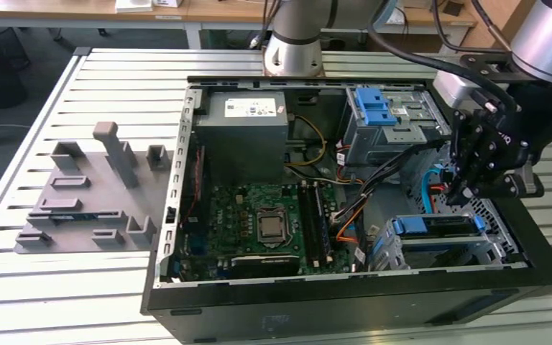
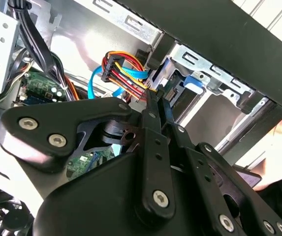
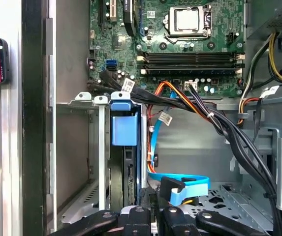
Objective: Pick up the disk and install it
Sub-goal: 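Insert the first disk wire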
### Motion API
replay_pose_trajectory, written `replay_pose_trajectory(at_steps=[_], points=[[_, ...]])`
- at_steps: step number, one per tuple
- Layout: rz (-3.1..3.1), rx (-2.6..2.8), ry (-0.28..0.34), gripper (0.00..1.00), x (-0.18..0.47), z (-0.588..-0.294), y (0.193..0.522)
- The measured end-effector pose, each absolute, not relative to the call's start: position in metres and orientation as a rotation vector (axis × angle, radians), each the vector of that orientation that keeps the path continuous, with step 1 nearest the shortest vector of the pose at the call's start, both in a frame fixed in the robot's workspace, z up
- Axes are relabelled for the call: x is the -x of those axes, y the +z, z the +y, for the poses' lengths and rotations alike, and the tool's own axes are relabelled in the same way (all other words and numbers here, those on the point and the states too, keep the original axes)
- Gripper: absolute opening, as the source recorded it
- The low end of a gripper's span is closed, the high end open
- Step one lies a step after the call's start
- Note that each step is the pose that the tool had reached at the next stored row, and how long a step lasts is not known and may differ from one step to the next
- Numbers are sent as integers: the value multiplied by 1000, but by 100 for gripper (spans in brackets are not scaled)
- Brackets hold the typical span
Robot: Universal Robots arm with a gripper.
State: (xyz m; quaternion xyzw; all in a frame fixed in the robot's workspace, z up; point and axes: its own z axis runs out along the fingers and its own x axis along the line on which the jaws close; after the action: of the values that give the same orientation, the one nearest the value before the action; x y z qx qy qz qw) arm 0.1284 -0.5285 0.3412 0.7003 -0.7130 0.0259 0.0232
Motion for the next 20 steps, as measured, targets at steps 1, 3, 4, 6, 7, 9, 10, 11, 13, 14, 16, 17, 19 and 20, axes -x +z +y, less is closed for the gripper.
replay_pose_trajectory(at_steps=[1,3,4,6,7,9,10,11,13,14,16,17,19,20], points=[[-2208,-2168,80,16,-128,-529,341],[-2208,-2168,80,16,-127,-531,340],[-2208,-2168,80,16,-127,-532,339],[-2208,-2168,80,16,-127,-534,338],[-2208,-2168,80,16,-127,-536,338],[-2208,-2168,80,16,-127,-538,337],[-2208,-2168,80,16,-127,-539,337],[-2208,-2168,80,16,-127,-540,337],[-2208,-2168,80,16,-127,-540,337],[-2208,-2168,80,16,-127,-541,337],[-2208,-2168,80,16,-127,-543,337],[-2208,-2168,80,16,-127,-543,336],[-2208,-2168,80,16,-127,-544,336],[-2208,-2168,80,16,-127,-544,336]])
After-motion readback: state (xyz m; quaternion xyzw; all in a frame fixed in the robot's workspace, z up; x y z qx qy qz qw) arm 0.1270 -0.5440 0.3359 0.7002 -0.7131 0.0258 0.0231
